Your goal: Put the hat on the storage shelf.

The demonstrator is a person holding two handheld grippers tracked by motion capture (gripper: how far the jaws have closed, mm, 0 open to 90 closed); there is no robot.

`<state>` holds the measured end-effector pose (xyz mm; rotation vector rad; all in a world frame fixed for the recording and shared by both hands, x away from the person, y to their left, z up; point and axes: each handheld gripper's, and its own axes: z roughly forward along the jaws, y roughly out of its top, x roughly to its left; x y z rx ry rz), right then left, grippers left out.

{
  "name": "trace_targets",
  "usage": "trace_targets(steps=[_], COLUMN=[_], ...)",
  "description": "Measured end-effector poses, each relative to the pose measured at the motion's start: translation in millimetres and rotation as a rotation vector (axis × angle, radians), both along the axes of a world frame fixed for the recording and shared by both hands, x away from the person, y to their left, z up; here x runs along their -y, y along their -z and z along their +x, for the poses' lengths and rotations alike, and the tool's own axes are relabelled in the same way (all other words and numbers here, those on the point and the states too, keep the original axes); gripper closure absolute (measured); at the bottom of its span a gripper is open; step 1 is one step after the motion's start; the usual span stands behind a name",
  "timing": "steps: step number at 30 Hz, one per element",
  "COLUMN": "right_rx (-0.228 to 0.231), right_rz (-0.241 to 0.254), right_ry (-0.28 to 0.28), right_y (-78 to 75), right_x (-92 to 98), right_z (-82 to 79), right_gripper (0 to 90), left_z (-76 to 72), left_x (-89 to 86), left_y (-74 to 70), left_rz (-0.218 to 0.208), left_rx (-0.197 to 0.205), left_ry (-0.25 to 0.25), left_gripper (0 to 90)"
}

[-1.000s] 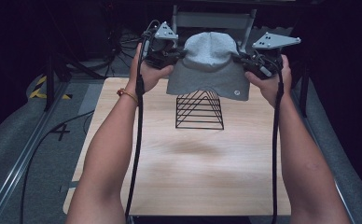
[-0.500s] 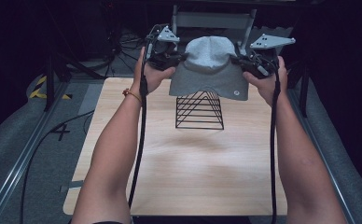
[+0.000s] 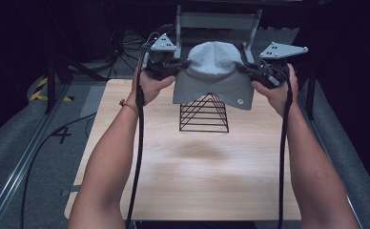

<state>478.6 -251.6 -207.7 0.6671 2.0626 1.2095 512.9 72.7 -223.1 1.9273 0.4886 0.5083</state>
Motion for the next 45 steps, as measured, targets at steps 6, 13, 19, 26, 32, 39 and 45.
trace_targets(steps=[6, 13, 19, 26, 32, 39, 45], right_rx=[-0.014, -0.025, -0.059, -0.088, -0.115, -0.151, -0.183], right_rz=[-0.006, -0.011, -0.011, 0.000, 0.010, 0.017, 0.018], right_ry=[-0.003, 0.000, 0.004, -0.001, -0.018, -0.014, -0.010], right_y=[9.0, 15.6, 31.4, 49.3, 69.6, 90.5, 109.8], right_x=[-2.6, -2.6, -1.9, 0.7, 1.8, 4.9, 8.1], right_z=[1.1, 5.9, 12.5, 16.1, 15.7, 15.9, 16.3], right_gripper=[85.1, 85.1, 85.1, 85.1, 85.1, 85.0, 85.0], left_z=[1.8, 4.8, 9.8, 10.8, 8.5, 6.3, 5.6], left_x=[-2.4, 0.8, 5.7, 7.5, 7.0, 8.4, 9.2], left_y=[10.9, 22.6, 40.1, 53.7, 72.1, 89.8, 106.3], left_rz=[-0.014, 0.019, 0.030, 0.026, 0.031, 0.037, 0.030], left_rx=[-0.028, -0.032, -0.053, -0.074, -0.082, -0.104, -0.113], left_ry=[-0.004, -0.012, -0.013, -0.010, -0.003, 0.005, 0.006], left_gripper=[84.5, 84.4, 84.3, 84.3, 84.3, 84.2, 84.1])
